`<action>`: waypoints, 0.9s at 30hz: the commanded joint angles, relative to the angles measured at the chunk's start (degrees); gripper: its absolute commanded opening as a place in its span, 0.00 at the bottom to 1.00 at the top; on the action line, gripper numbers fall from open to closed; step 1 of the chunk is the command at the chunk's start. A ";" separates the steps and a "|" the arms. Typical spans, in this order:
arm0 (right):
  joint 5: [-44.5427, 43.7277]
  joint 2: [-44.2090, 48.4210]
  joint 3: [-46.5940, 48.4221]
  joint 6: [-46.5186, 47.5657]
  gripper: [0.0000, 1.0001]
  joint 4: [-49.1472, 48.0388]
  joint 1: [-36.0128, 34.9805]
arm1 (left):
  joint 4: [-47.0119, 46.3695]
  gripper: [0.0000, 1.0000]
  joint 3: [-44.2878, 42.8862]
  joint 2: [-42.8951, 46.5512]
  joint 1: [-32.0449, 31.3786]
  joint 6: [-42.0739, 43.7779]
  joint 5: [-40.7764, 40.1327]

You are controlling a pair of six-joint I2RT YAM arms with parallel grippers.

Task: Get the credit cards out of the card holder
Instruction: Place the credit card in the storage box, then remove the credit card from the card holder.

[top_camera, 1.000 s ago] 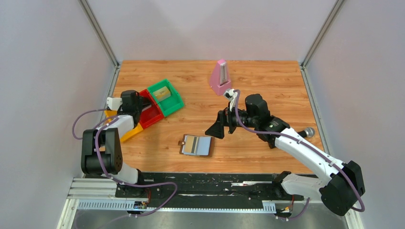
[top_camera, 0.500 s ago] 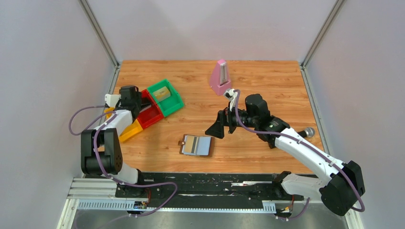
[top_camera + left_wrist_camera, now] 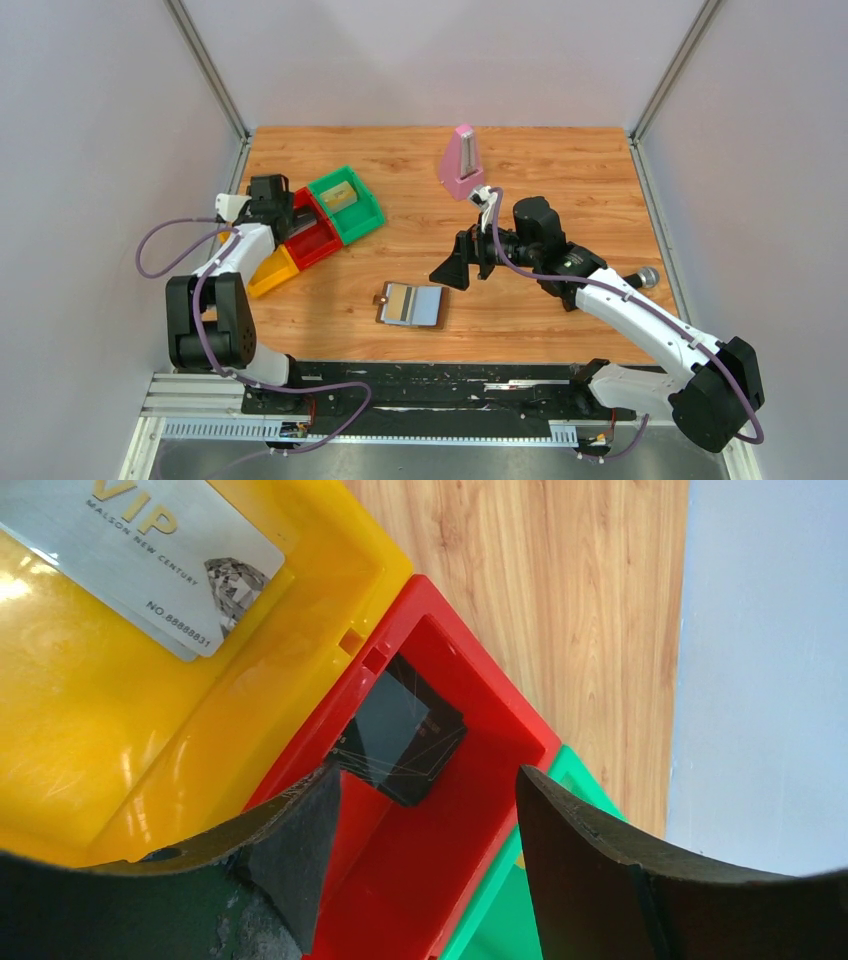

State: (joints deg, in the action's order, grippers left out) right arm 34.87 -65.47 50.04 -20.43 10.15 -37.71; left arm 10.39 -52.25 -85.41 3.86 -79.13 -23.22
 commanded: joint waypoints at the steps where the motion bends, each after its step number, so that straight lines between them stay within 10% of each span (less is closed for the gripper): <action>1: -2.95 -0.36 2.43 -0.75 1.00 -1.19 -0.08 | 3.87 0.73 -2.74 4.02 0.25 5.22 -2.14; 10: -7.83 -4.97 2.10 -10.86 0.91 0.34 -0.08 | 4.07 0.69 -5.98 9.40 0.19 33.41 24.65; 16: -4.04 -11.58 1.20 -17.96 0.67 -0.81 -0.40 | 5.11 0.62 -0.02 14.41 -0.07 40.05 42.97; 27: -7.93 -21.87 1.95 -26.27 0.43 -5.41 -6.15 | 10.17 0.58 11.13 18.36 -11.04 46.66 50.86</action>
State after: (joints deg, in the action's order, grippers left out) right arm 29.17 -84.51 50.19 -42.41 8.10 -41.98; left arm 20.08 -44.62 -69.60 -6.13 -35.51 21.19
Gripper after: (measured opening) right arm 0.464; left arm 0.596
